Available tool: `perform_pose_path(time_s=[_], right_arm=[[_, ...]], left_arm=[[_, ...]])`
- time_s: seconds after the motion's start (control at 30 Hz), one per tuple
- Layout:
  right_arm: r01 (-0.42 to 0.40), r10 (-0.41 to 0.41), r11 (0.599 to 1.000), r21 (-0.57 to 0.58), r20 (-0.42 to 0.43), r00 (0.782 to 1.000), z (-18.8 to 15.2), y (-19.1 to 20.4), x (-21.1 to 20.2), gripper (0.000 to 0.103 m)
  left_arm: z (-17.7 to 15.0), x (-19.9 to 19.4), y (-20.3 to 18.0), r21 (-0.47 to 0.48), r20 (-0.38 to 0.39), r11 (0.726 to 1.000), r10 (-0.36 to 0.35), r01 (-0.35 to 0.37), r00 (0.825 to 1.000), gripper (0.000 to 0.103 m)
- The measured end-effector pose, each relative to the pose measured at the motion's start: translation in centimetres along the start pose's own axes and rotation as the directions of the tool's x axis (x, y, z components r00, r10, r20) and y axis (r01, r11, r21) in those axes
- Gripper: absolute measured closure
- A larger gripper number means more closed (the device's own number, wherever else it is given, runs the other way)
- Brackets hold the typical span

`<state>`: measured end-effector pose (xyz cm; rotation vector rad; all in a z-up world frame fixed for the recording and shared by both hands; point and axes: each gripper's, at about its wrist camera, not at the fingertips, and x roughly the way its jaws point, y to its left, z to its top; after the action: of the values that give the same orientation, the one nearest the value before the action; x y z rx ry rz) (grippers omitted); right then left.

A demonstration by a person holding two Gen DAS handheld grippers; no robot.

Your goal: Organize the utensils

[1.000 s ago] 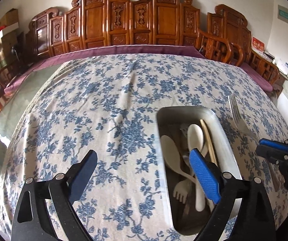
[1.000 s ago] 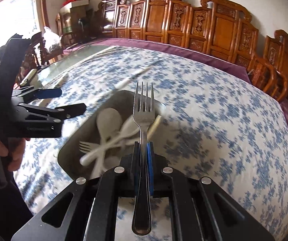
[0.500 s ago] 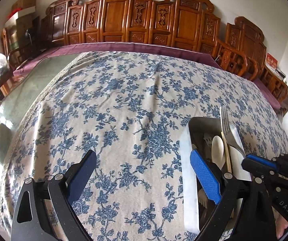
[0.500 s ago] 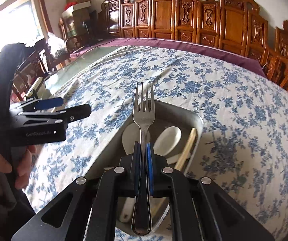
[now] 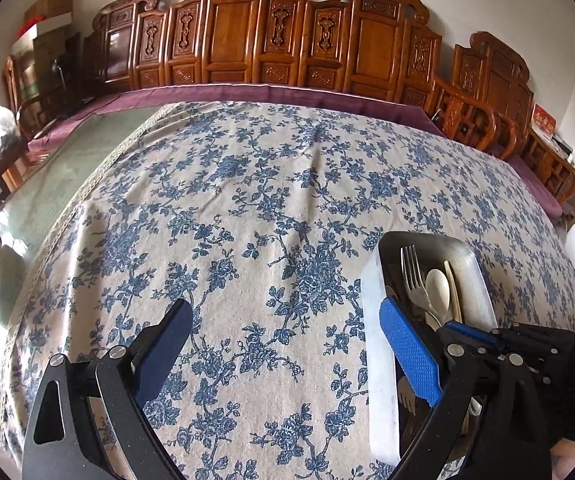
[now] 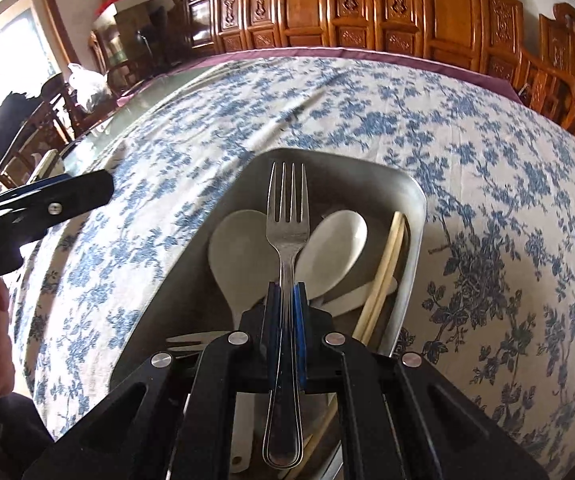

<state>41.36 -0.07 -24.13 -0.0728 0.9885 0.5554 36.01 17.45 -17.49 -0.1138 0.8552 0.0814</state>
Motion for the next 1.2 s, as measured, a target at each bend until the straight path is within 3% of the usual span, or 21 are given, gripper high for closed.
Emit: perform_pose_path(time_s=[0.33, 0.63, 0.9, 1.07, 1.2], right_arm=[[-0.046, 0.045, 0.999, 0.01, 0.047, 0.998, 0.7, 0.0, -0.9, 0.093], [0.006, -0.005, 1.0, -0.013, 0.107, 0.994, -0.3, -1.0, -4.2, 0.092], [0.054, -0.06, 0.997, 0.048, 0.149, 0.987, -2.7, -4.4, -8.8, 0.072], [0.1, -0.112, 0.992, 0.073, 0.182, 0.977, -4.3, -5.9, -12.0, 0.043], [0.122, -0.137, 0.989, 0.088, 0.2, 0.97, -5.8, -6.6, -14.2, 0.028]], left_arm=[[0.0, 0.1, -0.1, -0.002, -0.003, 1.0, 0.0, 0.0, 1.0, 0.012], [-0.1, 0.0, -0.5, 0.002, -0.003, 1.0, -0.011, 0.011, 1.0, 0.012], [-0.9, -0.9, -2.7, 0.037, 0.002, 0.999, -0.039, 0.039, 0.999, 0.012], [-1.8, -1.8, -4.5, 0.072, 0.008, 0.996, -0.048, 0.047, 0.999, 0.012], [-2.7, -2.6, -5.9, 0.101, 0.005, 0.994, -0.043, 0.042, 0.999, 0.012]])
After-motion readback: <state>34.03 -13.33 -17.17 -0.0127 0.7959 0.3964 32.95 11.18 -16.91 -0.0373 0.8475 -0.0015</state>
